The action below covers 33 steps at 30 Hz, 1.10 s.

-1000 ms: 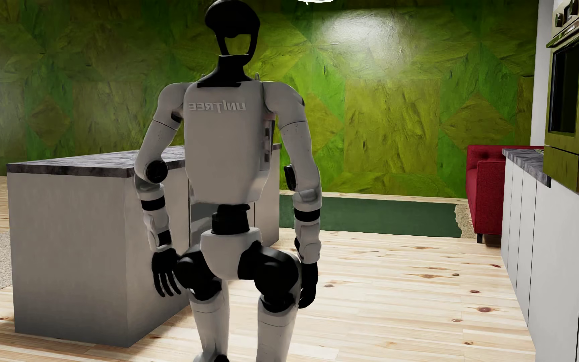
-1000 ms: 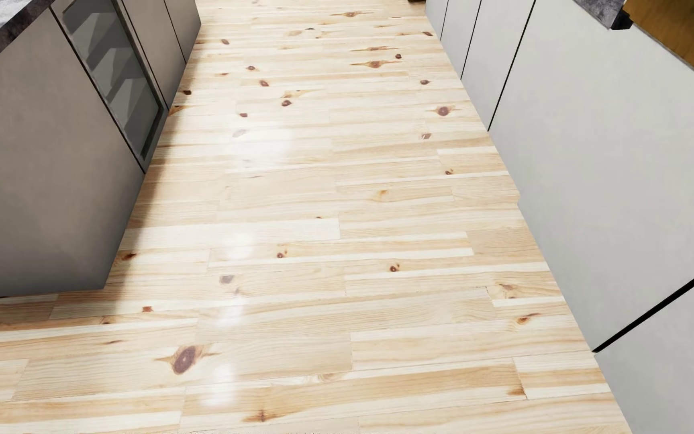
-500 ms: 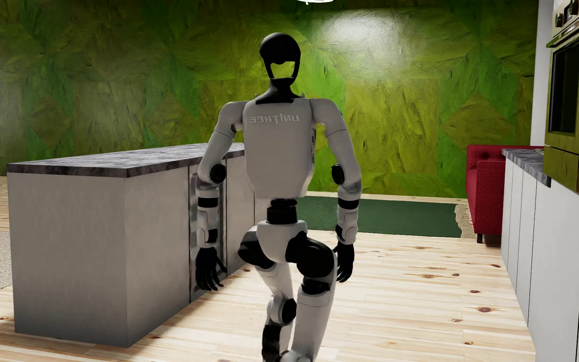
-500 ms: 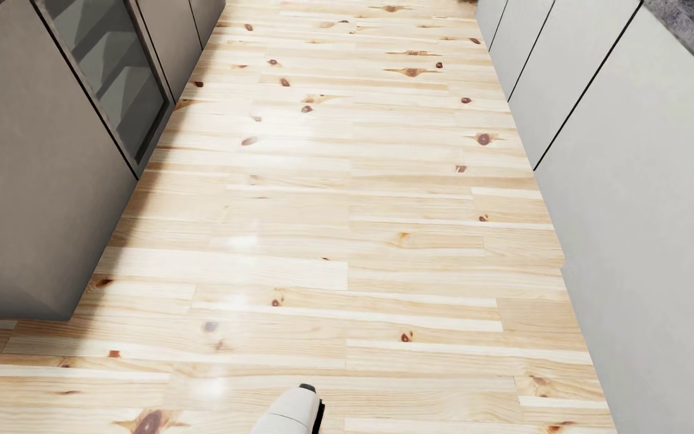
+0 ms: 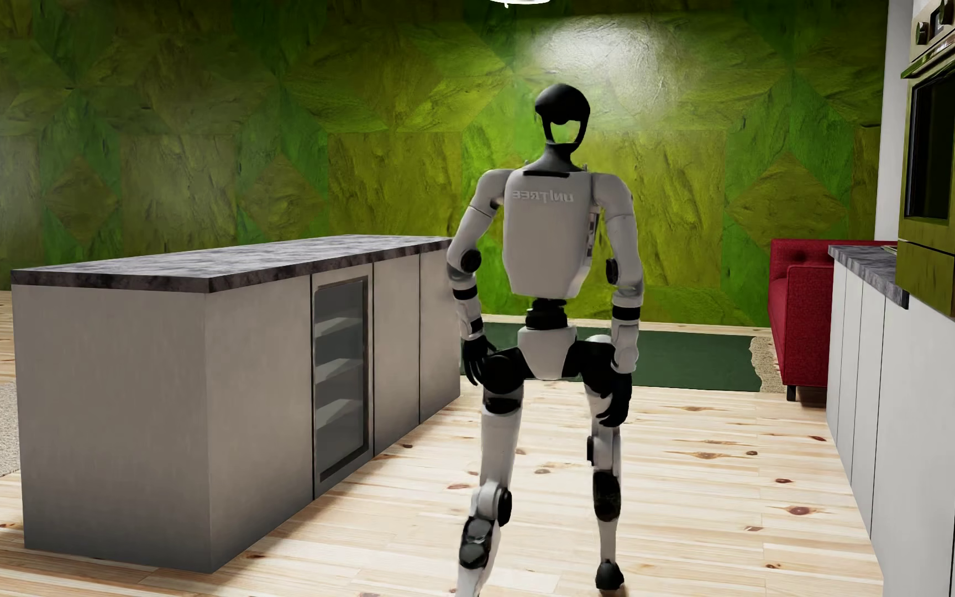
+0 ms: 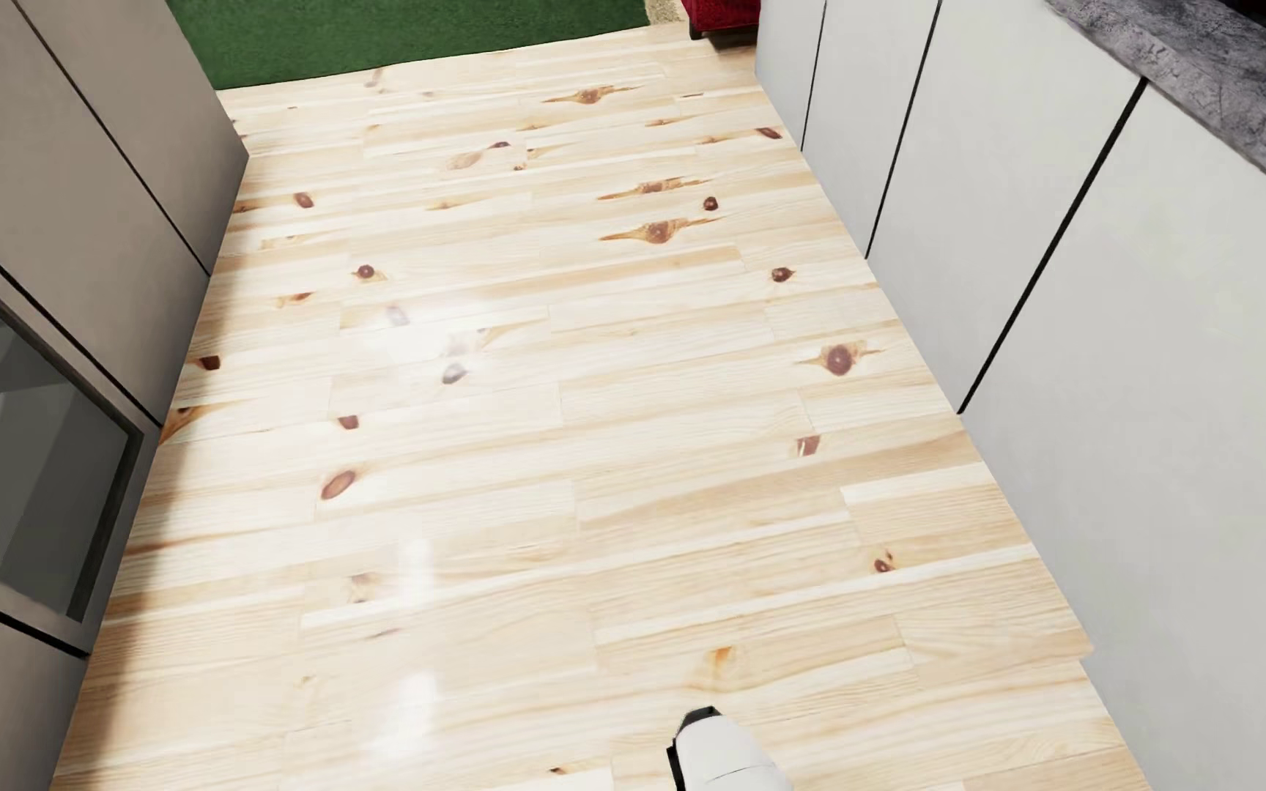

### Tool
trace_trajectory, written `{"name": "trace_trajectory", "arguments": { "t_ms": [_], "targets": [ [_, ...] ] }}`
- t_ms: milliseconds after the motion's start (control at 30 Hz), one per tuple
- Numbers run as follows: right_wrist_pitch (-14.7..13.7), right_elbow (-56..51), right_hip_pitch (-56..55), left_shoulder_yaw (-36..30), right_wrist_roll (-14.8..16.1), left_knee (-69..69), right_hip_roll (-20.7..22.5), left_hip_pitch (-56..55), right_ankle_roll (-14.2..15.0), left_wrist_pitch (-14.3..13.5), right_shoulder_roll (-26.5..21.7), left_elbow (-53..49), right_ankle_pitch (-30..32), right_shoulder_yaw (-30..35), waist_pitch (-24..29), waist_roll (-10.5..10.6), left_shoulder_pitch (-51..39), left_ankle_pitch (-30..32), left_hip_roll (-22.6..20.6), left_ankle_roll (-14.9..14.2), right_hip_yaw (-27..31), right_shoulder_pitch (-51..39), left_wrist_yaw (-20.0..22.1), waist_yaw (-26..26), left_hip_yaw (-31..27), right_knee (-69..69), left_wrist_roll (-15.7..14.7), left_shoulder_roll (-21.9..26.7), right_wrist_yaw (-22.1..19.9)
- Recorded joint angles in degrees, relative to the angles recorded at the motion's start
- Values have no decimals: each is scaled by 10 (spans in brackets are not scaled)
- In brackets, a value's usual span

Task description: Go around the counter

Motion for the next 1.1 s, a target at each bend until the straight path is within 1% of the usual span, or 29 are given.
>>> {"name": "trace_trajectory", "arguments": {
  "t_ms": [33,67,100,133,167,200,233,300,367,400,433,467,500,533,567,600,633,700,733,800,833,867,900,933,967,1000,1033,1067,1100],
  "targets": [
    [0,13,10,-1,0,79,22,-22,0,0,2,22,26,6,-6,11,9,88,14,0,0,-2,0,17,0,36,0,-8,0],
    [0,21,35,-12,0,185,45,-69,0,0,4,39,16,14,-11,12,20,154,21,0,0,-8,0,40,0,54,0,-8,0],
    [0,26,70,-19,0,295,68,-133,0,0,10,43,-10,-1,-15,14,32,153,32,0,0,-14,0,61,0,54,0,-7,0],
    [0,26,126,-19,0,372,81,-189,0,0,14,44,-51,-23,-12,12,43,92,37,0,0,-22,0,86,0,35,0,-9,0],
    [0,19,193,-27,0,397,80,-240,0,0,11,53,-95,-24,-7,0,49,28,26,0,0,-33,0,116,0,6,0,-8,0],
    [0,9,249,-30,0,384,75,-293,0,0,6,59,-139,-25,-7,-15,56,-7,18,0,0,-46,0,152,0,-22,0,-8,0],
    [0,-19,308,-27,0,331,65,-332,0,0,-3,63,-182,-27,-5,-29,65,-16,13,0,0,-53,0,188,0,-52,0,-5,0],
    [0,-80,419,-22,0,167,41,-390,0,0,-21,63,-273,-37,1,-45,78,-1,15,0,0,-72,0,241,0,-105,0,1,0],
    [0,-112,492,-15,0,-27,32,-431,0,0,-32,68,-348,-63,-10,-44,87,41,28,0,0,-99,0,268,0,-126,0,-2,0],
    [0,-123,517,-19,0,-150,27,-447,0,0,-36,74,-362,-69,-18,-43,90,113,36,0,0,-111,0,276,0,-127,0,-2,0],
    [0,-124,543,-20,0,-189,15,-459,0,0,-36,81,-357,-76,-22,-44,93,145,45,0,0,-120,0,289,0,-121,0,-2,0],
    [0,-129,567,-21,0,-58,-6,-472,0,0,-32,89,-330,-93,-20,-48,96,54,46,0,0,-119,0,303,0,-106,0,-4,0],
    [0,-127,578,-25,0,6,-26,-487,0,0,-26,103,-275,-105,-26,-53,98,34,40,0,0,-107,0,311,0,-71,0,-7,0],
    [0,-105,568,-29,0,67,-45,-496,0,0,-13,124,-182,-105,-35,-64,101,55,24,0,0,-94,0,310,0,-7,0,-10,0],
    [0,-72,539,-31,0,114,-58,-484,0,0,1,143,-76,-107,-34,-74,99,47,-1,0,0,-82,0,301,0,92,0,-11,0],
    [0,-51,485,-21,0,128,-64,-448,0,0,5,143,-13,-106,-26,-78,95,18,-30,0,0,-70,0,289,0,221,0,-14,0],
    [0,-35,421,-13,0,114,-64,-398,0,0,7,128,-20,-86,-15,-80,94,-6,-61,0,0,-66,0,270,0,343,0,-16,0],
    [0,-15,299,-12,0,56,-24,-285,0,0,19,90,-91,-72,-5,-58,83,-19,-68,0,0,-51,0,204,0,428,0,-15,0],
    [0,-12,247,-9,0,16,-9,-226,0,0,21,61,-77,-67,-3,-47,80,-21,-69,0,0,-35,0,168,0,382,0,-11,0],
    [0,7,159,5,0,-45,8,-127,0,0,21,7,-15,-41,-4,-31,67,-30,-58,0,0,-11,0,116,0,183,0,-4,0],
    [0,9,138,11,0,-67,8,-77,0,0,19,-14,-19,-39,-3,-24,58,-44,-49,0,0,2,0,89,0,66,0,-1,0],
    [0,10,110,20,0,-78,-3,-47,0,0,19,-30,-89,-36,-9,-28,43,-62,-51,0,0,8,0,73,0,-30,0,5,0],
    [0,10,88,30,0,-78,-15,-23,0,0,18,-40,-214,-31,-14,-32,28,-77,-49,0,0,13,0,57,0,-87,0,9,0],
    [0,8,71,39,0,-66,-28,-2,0,0,15,-43,-306,-24,-16,-31,17,-80,-40,0,0,19,0,42,0,-97,0,11,0],
    [0,7,57,50,0,-52,-34,21,0,0,11,-38,-287,-19,-14,-26,11,-62,-26,0,0,25,0,27,0,-93,0,10,0],
    [0,11,42,60,0,-26,-27,38,0,0,10,-27,-184,-17,-15,-17,13,-13,-8,0,0,30,0,18,0,-70,0,6,0],
    [0,17,27,65,0,32,-5,28,0,0,10,-14,-69,-16,-23,-2,23,68,15,0,0,33,0,21,0,-25,0,0,0],
    [0,30,28,54,0,124,21,-7,0,0,10,11,-8,-20,-28,16,33,158,33,0,0,31,0,33,0,19,0,-4,0],
    [0,41,47,34,0,241,45,-66,0,0,7,34,-5,-31,-29,28,43,201,41,0,0,22,0,50,0,47,0,-4,0]
  ]
}}
